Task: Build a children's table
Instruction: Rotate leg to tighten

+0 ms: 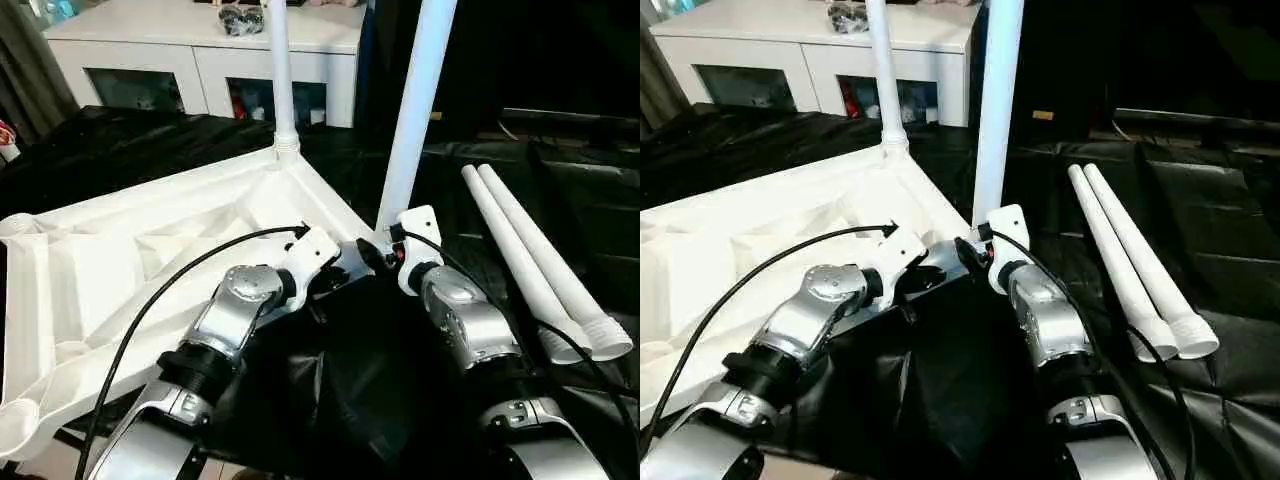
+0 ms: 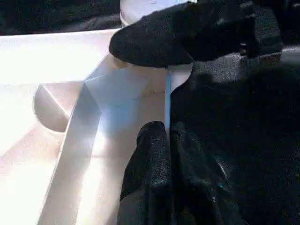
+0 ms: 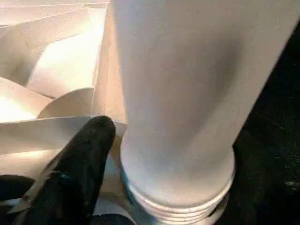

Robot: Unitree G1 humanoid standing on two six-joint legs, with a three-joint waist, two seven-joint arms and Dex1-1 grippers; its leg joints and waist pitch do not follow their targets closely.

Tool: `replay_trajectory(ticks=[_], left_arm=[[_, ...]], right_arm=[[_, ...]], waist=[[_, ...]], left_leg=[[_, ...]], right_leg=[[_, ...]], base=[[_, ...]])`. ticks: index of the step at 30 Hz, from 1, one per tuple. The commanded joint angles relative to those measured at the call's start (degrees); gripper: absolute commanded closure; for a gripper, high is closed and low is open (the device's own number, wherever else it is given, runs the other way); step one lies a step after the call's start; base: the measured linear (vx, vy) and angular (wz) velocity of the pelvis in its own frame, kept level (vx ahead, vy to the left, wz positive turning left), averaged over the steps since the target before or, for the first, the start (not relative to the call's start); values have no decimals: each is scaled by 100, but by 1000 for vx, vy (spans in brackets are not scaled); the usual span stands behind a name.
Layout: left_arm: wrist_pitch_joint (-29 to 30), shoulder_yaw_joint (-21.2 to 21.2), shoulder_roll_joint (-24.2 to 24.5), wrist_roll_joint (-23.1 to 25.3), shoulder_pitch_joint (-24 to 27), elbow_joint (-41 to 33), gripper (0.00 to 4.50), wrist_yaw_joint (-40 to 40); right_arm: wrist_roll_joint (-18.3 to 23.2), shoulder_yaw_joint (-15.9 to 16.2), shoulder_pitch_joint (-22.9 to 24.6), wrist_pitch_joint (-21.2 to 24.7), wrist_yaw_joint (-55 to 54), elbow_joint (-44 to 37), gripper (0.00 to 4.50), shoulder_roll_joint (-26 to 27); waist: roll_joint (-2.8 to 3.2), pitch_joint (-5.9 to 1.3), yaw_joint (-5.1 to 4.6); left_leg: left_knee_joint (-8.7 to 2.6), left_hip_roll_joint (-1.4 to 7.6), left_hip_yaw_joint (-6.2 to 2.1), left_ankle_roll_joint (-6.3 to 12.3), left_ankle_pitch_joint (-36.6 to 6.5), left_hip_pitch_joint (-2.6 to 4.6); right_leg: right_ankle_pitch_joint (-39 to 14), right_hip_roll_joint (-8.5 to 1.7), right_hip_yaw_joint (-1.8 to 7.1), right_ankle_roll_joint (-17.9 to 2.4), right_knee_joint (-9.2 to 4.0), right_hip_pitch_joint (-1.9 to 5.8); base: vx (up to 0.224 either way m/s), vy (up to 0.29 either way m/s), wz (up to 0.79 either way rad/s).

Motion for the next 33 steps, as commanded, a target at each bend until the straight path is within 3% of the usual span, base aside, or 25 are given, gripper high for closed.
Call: replay_trajectory(ticks=[1,3,4,5,6,7,10,11,12,14,16,17,18,21,22,23,24,26,27,28,30,33], left_arm=[[-438,2,-273,-173,-133,13,450,274],[-551,-12,-298,-155,-143,44,450,293],[-674,47,-332,-118,-190,136,450,477],[-790,125,-361,-127,-228,199,450,591],[-800,132,-363,-128,-231,204,450,599],[-804,159,-373,-163,-231,198,406,577],[-691,270,-301,-232,-176,-2,395,532],[-687,291,-256,-231,-147,-75,388,506],[-739,370,-157,-216,-85,-205,376,584],[-765,520,35,-234,56,-438,357,674],[-730,656,274,-277,244,-732,347,677],[-556,806,471,-336,423,-1056,347,635],[-440,904,594,-375,536,-1265,347,608],[269,1466,1420,-390,1269,-2417,347,390],[402,1561,1593,-364,1430,-2618,347,332],[635,1767,1888,-313,1730,-2944,347,217],[668,1804,1931,-309,1774,-2990,347,198],[937,2123,2300,-321,2113,-3322,347,101],[1119,2404,2577,-294,2329,-3497,347,77],[1158,2473,2637,-281,2374,-3531,347,77],[1476,2814,2993,-175,2581,-3630,347,236],[1624,2884,3161,-136,2652,-3611,344,339]], right_arm=[[-42,283,153,123,319,-390,74,-128],[5,209,254,240,453,-654,74,-314],[60,71,379,359,532,-934,74,-531],[89,-52,488,433,564,-1155,74,-723],[92,-63,498,439,566,-1174,74,-739],[97,-89,533,446,577,-1231,63,-785],[222,-205,832,547,862,-1733,63,-1119],[275,-224,936,584,959,-1924,63,-1231],[438,-179,1112,588,1303,-2249,63,-1395],[666,-73,1383,673,1778,-2745,63,-1594],[757,23,1570,808,1997,-3050,63,-1704],[759,123,1657,908,2067,-3171,63,-1738],[753,188,1706,972,2099,-3237,63,-1753],[586,524,1785,1173,1901,-3284,63,-1548],[552,573,1783,1232,1838,-3261,63,-1496],[479,664,1760,1312,1760,-3180,63,-1424],[466,681,1755,1318,1753,-3166,63,-1415],[415,794,1723,1404,1747,-3123,63,-1362],[389,863,1663,1470,1730,-3056,63,-1300],[380,879,1645,1481,1725,-3034,63,-1285],[330,970,1495,1538,1633,-2867,63,-1199],[318,991,1416,1570,1578,-2784,80,-1155]], waist=[[-137,-357,-10],[-134,-364,46],[-145,-370,34],[-120,-386,52],[-139,-402,63],[-117,-404,59],[-132,-421,45],[-117,-433,78],[-122,-425,67],[-80,-422,80],[-103,-404,21],[-4,-392,-10],[-47,-376,-79],[-8,-356,-142],[-75,-349,-156],[-73,-330,-196],[-57,-321,-181],[-98,-307,-159],[-47,-278,-134],[-143,-280,-124],[-89,-260,-130],[-105,-242,-127]], left_leg=[[-401,374,-217,157,-1153,151],[-390,385,-207,206,-1097,171],[-388,381,-206,219,-1056,151],[-386,381,-217,247,-907,117],[-366,382,-208,295,-865,128],[-362,380,-214,312,-818,113],[-326,356,-204,453,-650,68],[-307,379,-201,512,-598,101],[-311,362,-208,574,-543,51],[-304,382,-225,651,-633,51],[-329,383,-235,652,-761,36],[-338,383,-246,582,-895,56],[-352,381,-235,521,-1012,49],[-390,392,-252,328,-1263,79],[-395,388,-245,300,-1300,82],[-425,384,-263,250,-1328,52],[-421,381,-262,187,-1465,107],[-425,395,-258,104,-1541,151],[-449,400,-245,46,-1682,184],[-451,410,-232,12,-1764,220],[-516,416,-274,-179,-2020,206],[-545,412,-291,-371,-2381,263]], right_leg=[[-1663,-591,337,-813,-573,218],[-1480,-581,350,-768,-563,205],[-1388,-579,350,-789,-541,221],[-1170,-576,337,-792,-520,253],[-975,-569,339,-811,-501,246],[-890,-582,338,-848,-485,250],[-554,-585,323,-954,-467,286],[-403,-578,325,-1011,-445,255],[-346,-565,307,-1028,-430,284],[-370,-571,304,-963,-441,279],[-517,-561,285,-931,-463,299],[-769,-555,275,-952,-488,268],[-938,-533,274,-983,-512,260],[-1386,-534,278,-1013,-533,223],[-1474,-522,276,-1006,-539,217],[-1605,-525,280,-996,-519,216],[-1917,-527,284,-910,-545,174],[-2035,-533,320,-896,-550,141],[-2133,-500,328,-836,-590,80],[-2121,-494,331,-822,-599,60],[-2101,-502,337,-807,-559,60],[-2118,-505,343,-761,-572,30]], base=[[0,0,0],[0,0,0],[0,0,0],[0,0,0],[0,0,0],[0,0,0],[0,0,0],[0,0,0],[0,0,0],[0,0,0],[0,0,0],[0,0,0],[0,0,0],[0,0,0],[0,0,0],[0,0,0],[0,0,0],[0,0,0],[0,0,0],[0,0,0],[0,0,0],[0,0,0]])
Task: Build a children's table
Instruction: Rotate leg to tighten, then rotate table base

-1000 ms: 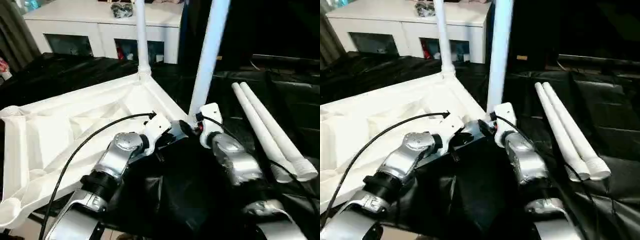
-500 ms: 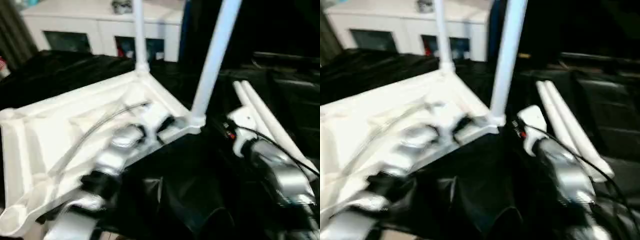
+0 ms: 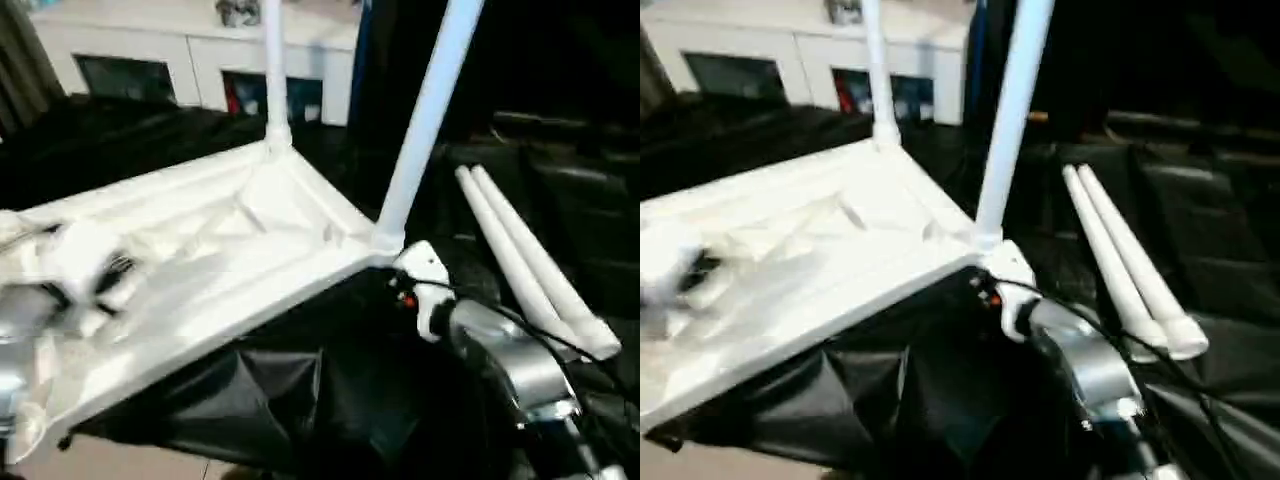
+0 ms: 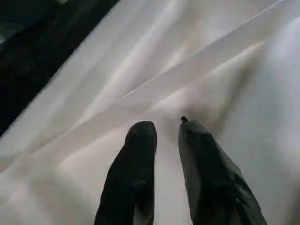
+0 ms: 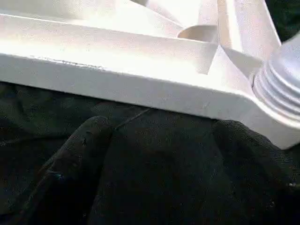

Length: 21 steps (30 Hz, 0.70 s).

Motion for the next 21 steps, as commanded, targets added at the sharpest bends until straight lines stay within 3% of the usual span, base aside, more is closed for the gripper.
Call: replay_trajectory(ticks=[1,2,5,7,10,12,14,21], left_arm=[[192,-40,138,69,11,-22,344,85],[215,-102,193,101,17,73,381,88],[35,-334,238,266,-58,527,386,186],[-94,-504,283,364,-105,789,418,164],[-171,-765,378,557,-246,1220,436,124],[-258,-932,469,624,-359,1495,448,60],[-295,-1016,521,632,-421,1635,450,-36],[-351,-1388,757,357,-418,1316,450,-990]], right_arm=[[-14,-18,-147,127,-117,170,80,73],[-20,-24,-224,162,-163,256,108,125],[-133,69,-385,174,-251,455,122,201],[-138,65,-459,213,-322,557,142,269],[-193,80,-635,171,-454,846,167,384],[-272,110,-747,109,-532,1064,185,445],[-283,115,-825,83,-561,1209,193,492],[-375,188,-1159,-179,-618,1862,264,643]], waist=[[87,-268,-22],[86,-254,-30],[118,-271,-26],[112,-266,-32],[129,-313,-23],[124,-299,-31],[122,-309,-29],[137,-344,-22]], left_leg=[[-545,409,-286,-438,-2532,313],[-546,386,-294,-473,-2677,315],[-560,384,-324,-533,-2738,315],[-561,368,-315,-532,-2757,316],[-573,390,-335,-524,-2483,264],[-554,371,-314,-518,-2540,286],[-550,370,-321,-524,-2500,283],[-535,388,-288,-506,-2063,253]], right_leg=[[-2166,-527,352,-766,-528,21],[-2263,-533,362,-760,-536,7],[-2308,-559,368,-684,-543,35],[-2282,-554,378,-672,-562,19],[-1858,-577,373,-777,-491,101],[-1842,-563,374,-830,-505,66],[-1908,-585,376,-847,-500,82],[-1138,-579,371,-1104,-403,120]], base=[[0,0,0],[0,0,0],[0,0,0],[0,0,0],[0,0,0],[0,0,0],[0,0,0],[0,0,0]])
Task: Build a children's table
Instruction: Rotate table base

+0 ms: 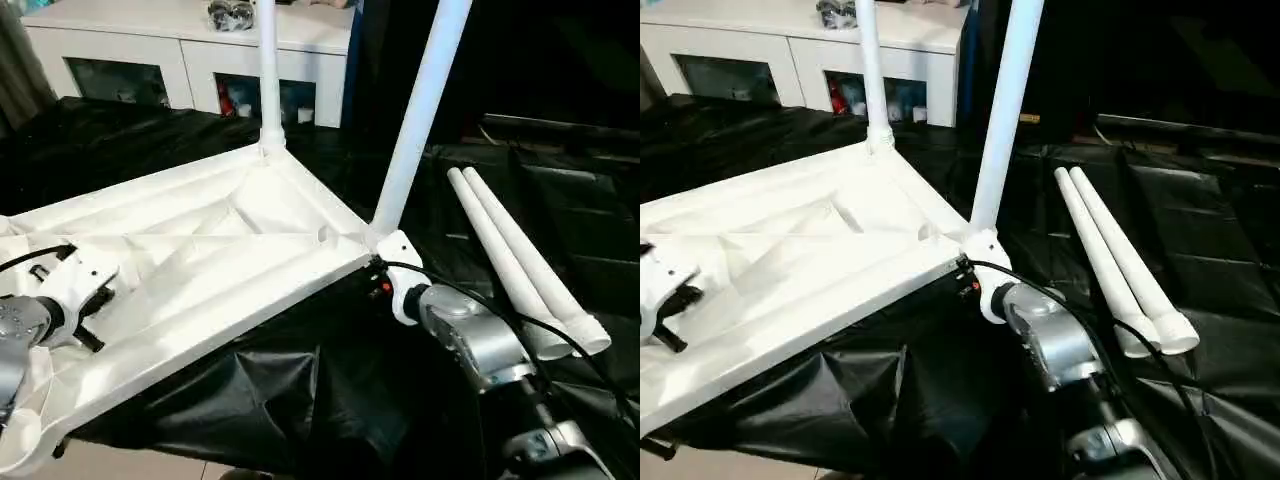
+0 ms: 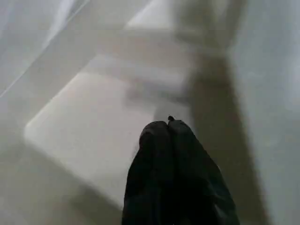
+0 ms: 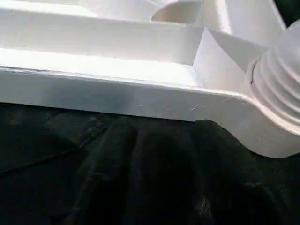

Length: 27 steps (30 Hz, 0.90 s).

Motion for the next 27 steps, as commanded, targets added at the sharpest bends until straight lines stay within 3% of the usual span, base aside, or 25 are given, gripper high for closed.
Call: replay_trajectory(ticks=[1,3,4,6,7,9,10,11,17,21,24,27], left_arm=[[-19,-212,58,-154,33,-247,450,-388],[-29,-326,147,-260,87,-408,450,-688],[-56,-441,236,-407,132,-603,450,-1015],[-171,-533,299,-554,148,-761,450,-1316],[-270,-542,277,-654,125,-829,450,-1429],[-257,-533,204,-901,67,-1048,450,-1654],[-206,-539,192,-989,53,-1146,450,-1753],[-117,-582,208,-1083,49,-1281,450,-1901],[187,-930,5,-1532,-156,-1776,450,-2411],[135,-1083,-239,-1560,-368,-1715,450,-2411],[-126,-1338,-810,-1401,-929,-1174,450,-2176],[-313,-1509,-1158,-1235,-1296,-646,450,-1976]], right_arm=[[-52,72,-142,-116,-28,170,264,25],[-87,125,-233,-199,-19,375,278,58],[-126,156,-333,-297,-8,611,289,114],[-162,163,-436,-403,-3,850,310,178],[-172,160,-484,-451,-5,955,315,207],[-185,149,-579,-529,-10,1136,324,259],[-188,142,-614,-556,-5,1202,350,277],[-193,138,-655,-595,-2,1285,350,298],[-170,101,-894,-942,74,1636,402,433],[-174,99,-951,-1012,92,1700,437,466],[-205,111,-1001,-1126,112,1796,447,490],[-213,86,-985,-1177,129,1792,447,466]], waist=[[158,-350,14],[156,-351,10],[85,-358,16],[128,-350,25],[100,-355,27],[130,-344,24],[128,-340,20],[105,-331,15],[101,-317,4],[88,-318,14],[119,-338,13],[99,-351,-10]], left_leg=[[-521,392,-276,-495,-2024,210],[-510,384,-259,-451,-1864,200],[-512,387,-250,-417,-1797,199],[-507,393,-240,-389,-1695,198],[-505,395,-233,-387,-1643,196],[-512,396,-229,-426,-1734,209],[-512,395,-230,-444,-1784,213],[-520,397,-233,-472,-1894,221],[-519,393,-236,-516,-2033,231],[-511,396,-235,-513,-1978,233],[-498,382,-231,-509,-1882,220],[-492,359,-237,-451,-1659,146]], right_leg=[[-1127,-573,360,-1074,-400,111],[-925,-560,359,-1127,-375,128],[-909,-568,356,-1136,-378,144],[-952,-576,359,-1173,-373,131],[-894,-572,361,-1177,-366,149],[-984,-566,357,-1178,-364,129],[-1031,-564,356,-1178,-367,128],[-1197,-572,357,-1170,-383,128],[-1609,-582,372,-1065,-411,112],[-1728,-583,372,-1026,-427,119],[-1568,-568,373,-1002,-421,131],[-1289,-563,365,-1006,-396,203]], base=[[0,0,0],[0,0,0],[0,0,0],[0,0,0],[0,0,0],[0,0,0],[0,0,0],[0,0,0],[0,0,0],[0,0,0],[0,0,0],[0,0,0]])
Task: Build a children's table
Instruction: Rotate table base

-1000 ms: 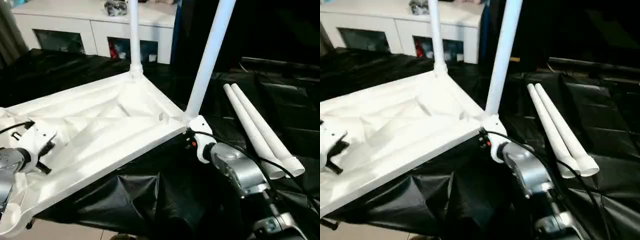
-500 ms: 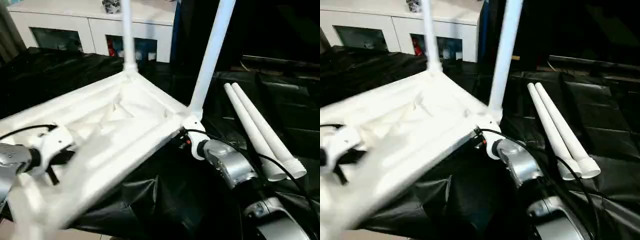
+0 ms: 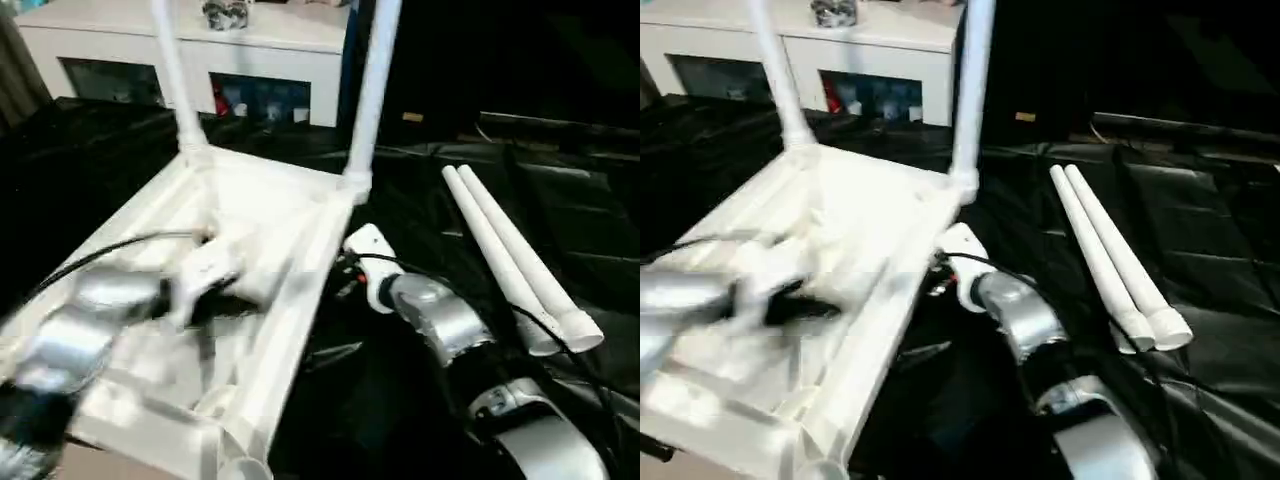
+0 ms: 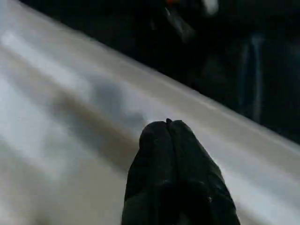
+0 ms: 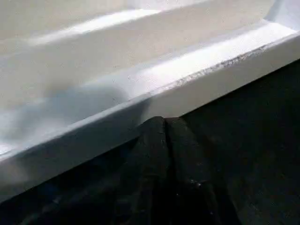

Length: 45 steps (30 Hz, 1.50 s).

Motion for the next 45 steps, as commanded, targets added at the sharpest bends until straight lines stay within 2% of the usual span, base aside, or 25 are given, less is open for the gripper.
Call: replay_trajectory(ticks=[1,3,4,5,6,7,8,10,13,14,15,16,18,19,20,21,25,26,30,33,36,38,40,41,45], left_arm=[[-160,-136,-116,159,-167,351,450,147],[-212,-191,-209,215,-255,519,450,213],[-258,-227,-299,251,-320,661,450,268],[-409,-356,-440,393,-461,966,450,411],[-482,-391,-437,430,-482,982,450,415],[-559,-412,-424,449,-503,1012,450,406],[-541,-324,-417,359,-530,961,450,393],[-525,-127,-343,215,-568,866,450,387],[-456,112,-64,66,-530,669,450,254],[-327,235,218,-29,-399,465,450,37],[-315,250,257,-35,-377,441,450,15],[-222,356,559,-74,-207,269,450,-140],[-6,521,991,-96,99,-18,450,-297],[-6,521,991,-96,99,-18,450,-297],[138,673,1356,-84,398,-218,450,-396],[187,747,1664,-22,638,-289,450,-431],[222,739,2029,157,923,-295,450,-445],[244,657,2070,208,1000,-296,450,-423],[170,472,1945,325,1024,-241,450,-280],[-123,142,1549,584,776,203,450,77],[-173,-105,1335,688,612,435,450,96],[-213,-276,1248,754,523,536,450,-9],[-192,-367,1193,751,481,549,450,-110],[-181,-429,1114,666,455,513,450,-254],[-117,-481,794,470,305,551,450,-355]], right_arm=[[-14,-20,-87,-104,56,-4,447,-40],[-20,-32,-80,-123,57,-3,447,-52],[-24,-43,-66,-131,45,-18,447,-69],[-47,-79,-36,-156,7,-47,447,-111],[-73,-82,-5,-157,-11,-100,447,-160],[-92,-81,11,-165,-23,-123,447,-187],[-95,-102,64,-145,-28,-217,447,-250],[-66,-152,161,-109,-7,-400,447,-348],[-46,-184,297,-65,54,-676,447,-480],[-21,-179,394,-51,146,-878,447,-558],[-20,-177,403,-47,155,-897,447,-567],[-24,-151,470,-27,220,-1026,447,-639],[-39,-131,504,-37,254,-1064,447,-684],[-39,-131,504,-37,254,-1064,447,-684],[-43,-117,514,-43,258,-1062,447,-690],[-59,-101,495,-47,247,-1024,447,-665],[-75,-63,430,-63,226,-943,447,-587],[-79,-30,387,-64,232,-917,447,-521],[-133,60,308,-108,235,-839,447,-412],[-180,117,172,-155,198,-625,447,-273],[-232,169,80,-169,182,-462,447,-168],[-251,177,30,-176,154,-365,447,-101],[-257,187,6,-174,134,-324,447,-68],[-246,202,-5,-169,132,-315,447,-38],[-233,202,-23,-176,145,-267,447,22]], waist=[[112,-361,16],[119,-380,19],[172,-387,15],[205,-394,14],[166,-398,14],[172,-409,25],[228,-400,18],[215,-401,26],[222,-381,35],[157,-363,24],[178,-359,30],[190,-350,22],[141,-329,-2],[158,-335,6],[154,-328,10],[140,-321,2],[187,-287,54],[127,-284,51],[161,-293,85],[135,-289,103],[129,-304,93],[125,-309,59],[126,-324,48],[131,-326,27],[120,-337,8]], left_leg=[[-461,355,-236,-404,-1664,147],[-442,363,-234,-359,-1544,150],[-437,360,-244,-355,-1500,138],[-425,356,-222,-348,-1507,175],[-422,354,-227,-331,-1473,157],[-417,364,-230,-319,-1422,155],[-418,365,-226,-313,-1443,152],[-409,363,-224,-302,-1415,148],[-419,365,-229,-272,-1522,150],[-434,365,-232,-263,-1573,146],[-435,372,-236,-264,-1594,151],[-435,372,-236,-271,-1642,161],[-452,379,-237,-270,-1750,157],[-448,384,-247,-284,-1748,159],[-443,381,-228,-271,-1753,181],[-459,387,-242,-257,-1726,156],[-459,391,-227,-357,-2135,267],[-476,399,-233,-369,-2160,249],[-500,401,-253,-478,-2234,252],[-486,383,-249,-520,-2331,270],[-496,391,-276,-527,-2258,240],[-502,384,-291,-505,-2164,192],[-481,382,-269,-489,-2109,229],[-486,380,-271,-469,-2023,201],[-458,372,-235,-404,-1797,193]], right_leg=[[-1313,-565,363,-971,-441,224],[-1121,-565,362,-1024,-420,229],[-1039,-564,359,-1046,-403,238],[-885,-523,348,-1071,-422,205],[-740,-525,347,-1124,-399,240],[-663,-542,346,-1154,-382,251],[-616,-532,340,-1179,-392,233],[-512,-530,336,-1225,-374,260],[-738,-534,335,-1215,-396,258],[-990,-535,329,-1182,-404,260],[-1076,-543,334,-1166,-403,251],[-1187,-541,336,-1155,-415,233],[-1531,-548,347,-1095,-438,212],[-1573,-563,349,-1090,-424,211],[-1654,-550,357,-1068,-444,176],[-1674,-548,357,-1058,-430,182],[-2038,-536,379,-1000,-494,60],[-2068,-540,375,-992,-490,80],[-2046,-559,383,-951,-476,71],[-2203,-581,394,-900,-501,65],[-2243,-600,394,-822,-507,95],[-2132,-608,388,-854,-491,141],[-1949,-589,392,-908,-484,116],[-1810,-582,385,-958,-459,144],[-1496,-572,388,-1059,-446,166]], base=[[0,0,0],[0,0,0],[0,0,0],[0,0,0],[0,0,0],[0,0,0],[0,0,0],[0,0,0],[0,0,0],[0,0,0],[0,0,0],[0,0,0],[0,0,0],[0,0,0],[0,0,0],[0,0,0],[0,0,0],[0,0,0],[0,0,0],[0,0,0],[0,0,0],[0,0,0],[0,0,0],[0,0,0],[0,0,0]])
